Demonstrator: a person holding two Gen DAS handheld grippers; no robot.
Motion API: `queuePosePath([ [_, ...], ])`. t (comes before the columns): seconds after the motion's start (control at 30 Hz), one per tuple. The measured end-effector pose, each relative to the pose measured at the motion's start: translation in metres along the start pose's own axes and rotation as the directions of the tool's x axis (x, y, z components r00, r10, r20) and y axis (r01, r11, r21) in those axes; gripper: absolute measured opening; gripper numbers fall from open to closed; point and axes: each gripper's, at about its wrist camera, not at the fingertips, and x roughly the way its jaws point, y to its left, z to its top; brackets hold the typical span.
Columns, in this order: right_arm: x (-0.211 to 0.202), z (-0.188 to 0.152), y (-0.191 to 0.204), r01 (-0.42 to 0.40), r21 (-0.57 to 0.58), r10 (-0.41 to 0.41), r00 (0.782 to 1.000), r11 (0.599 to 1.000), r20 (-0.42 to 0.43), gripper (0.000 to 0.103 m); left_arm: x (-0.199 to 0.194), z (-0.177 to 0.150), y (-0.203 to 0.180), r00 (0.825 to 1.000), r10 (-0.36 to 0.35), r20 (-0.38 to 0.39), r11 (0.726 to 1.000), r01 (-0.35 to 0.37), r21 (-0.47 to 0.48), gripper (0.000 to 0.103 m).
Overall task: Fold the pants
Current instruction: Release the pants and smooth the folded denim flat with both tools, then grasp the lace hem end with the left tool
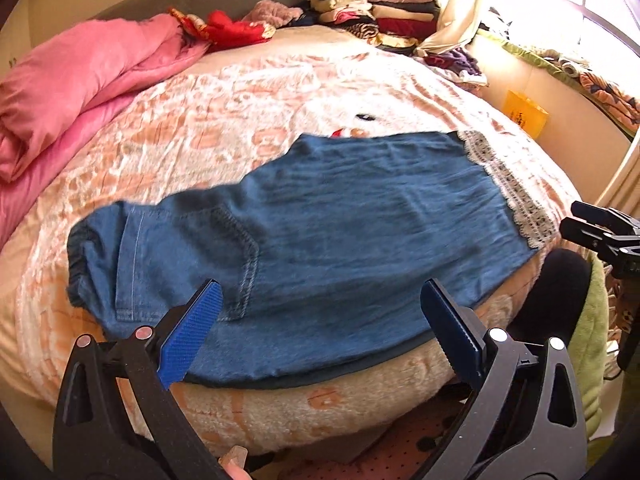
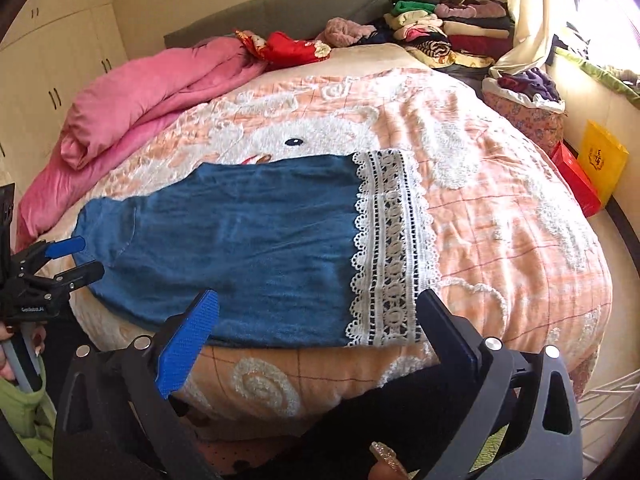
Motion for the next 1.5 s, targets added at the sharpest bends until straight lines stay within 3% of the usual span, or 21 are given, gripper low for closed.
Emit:
queuePosePath([
  [0.4, -0.023, 0.001, -0.022, 0.025, 0.073, -0.03, 0.997, 0.997, 0.067, 0.098, -0.004, 0.036, -0.03, 0.998, -0.032, 0.045, 0.997, 0.028, 0.078, 0.093],
  [0.7, -0.027, -0.002, -0.037, 0.05, 0.111, -0.058, 0.996, 0.993, 0.074, 0.098, 0.008, 0.06, -0.052, 0.998, -0.058, 0.038, 0.988, 0.052, 0.145, 0.093],
  [1.1, -0.005, -0.011, -0.044, 0.056, 0.137, -0.059, 0.998, 0.989, 0.017, 0.098, 0.047, 0.097, -0.092, 0.995, -0.096, 0.005, 0.96, 0.091, 0.264, 0.093],
  [1.3, 0.012, -0.015, -0.048, 0.052, 0.176, -0.049, 0.999, 0.983, -0.02, 0.098, 0.083, 0.111, -0.112, 0.995, -0.093, -0.043, 0.934, 0.102, 0.341, 0.093],
  [1.5, 0.026, -0.016, -0.051, 0.045, 0.203, -0.037, 0.998, 0.978, -0.042, 0.098, 0.118, 0.126, -0.12, 0.988, -0.113, -0.101, 0.922, 0.143, 0.361, 0.093],
])
